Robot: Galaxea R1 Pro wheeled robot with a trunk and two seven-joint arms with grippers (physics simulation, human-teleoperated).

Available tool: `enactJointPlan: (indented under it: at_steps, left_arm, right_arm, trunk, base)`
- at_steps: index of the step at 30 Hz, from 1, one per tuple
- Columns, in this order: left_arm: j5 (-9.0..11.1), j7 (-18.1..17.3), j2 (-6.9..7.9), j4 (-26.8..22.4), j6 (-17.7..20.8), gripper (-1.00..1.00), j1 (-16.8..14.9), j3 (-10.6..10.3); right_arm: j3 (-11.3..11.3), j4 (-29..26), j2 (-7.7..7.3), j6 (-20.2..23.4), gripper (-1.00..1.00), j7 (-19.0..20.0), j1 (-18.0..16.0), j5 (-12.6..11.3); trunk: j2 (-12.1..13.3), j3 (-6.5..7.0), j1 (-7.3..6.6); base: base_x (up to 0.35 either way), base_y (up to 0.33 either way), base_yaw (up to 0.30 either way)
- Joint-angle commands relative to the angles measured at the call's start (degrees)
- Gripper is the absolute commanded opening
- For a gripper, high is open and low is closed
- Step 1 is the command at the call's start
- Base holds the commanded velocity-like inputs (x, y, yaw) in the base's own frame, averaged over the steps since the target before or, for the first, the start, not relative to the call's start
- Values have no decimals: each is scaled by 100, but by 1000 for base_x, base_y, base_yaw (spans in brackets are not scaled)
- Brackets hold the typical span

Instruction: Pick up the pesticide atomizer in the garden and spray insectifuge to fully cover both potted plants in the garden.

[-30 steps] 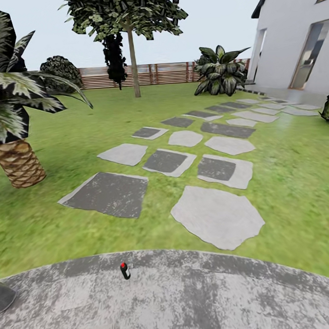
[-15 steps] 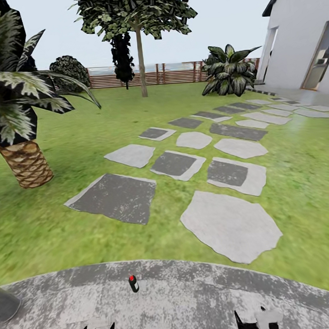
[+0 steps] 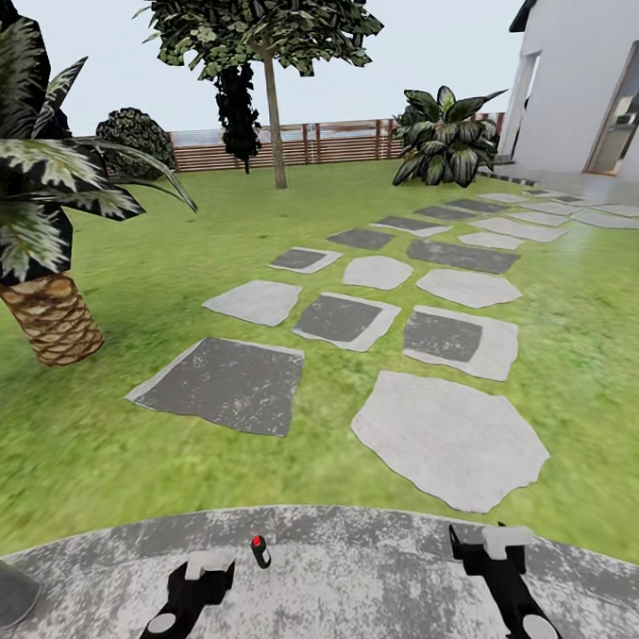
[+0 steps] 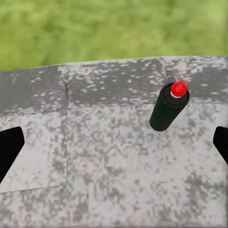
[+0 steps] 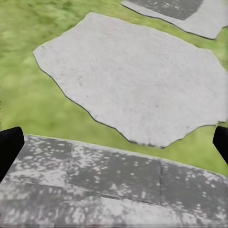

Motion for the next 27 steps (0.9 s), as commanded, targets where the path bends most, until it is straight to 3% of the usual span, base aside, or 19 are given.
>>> enactJointPlan:
  at_steps: [1,13,27]
  left_arm:
    - [-48,-4,-4,1,20,100,-14,18]
    - [-53,-10,-12,-20,124,100,-40,20]
    - [-28,-4,-10,-12,135,100,-57,43]
  right_arm:
    - [7,12,3,-6,100,-26,-6,21]
    - [1,228,4,7,100,-34,-19,24]
    - [7,250,6,1,100,-34,-19,29]
  trunk:
    - [-2,-5,-1]
    - [-2,-5,-1]
    - [-2,-5,-1]
  base:
    - [0,0,0]
    - [7,0,0]
    - [270,-26,0]
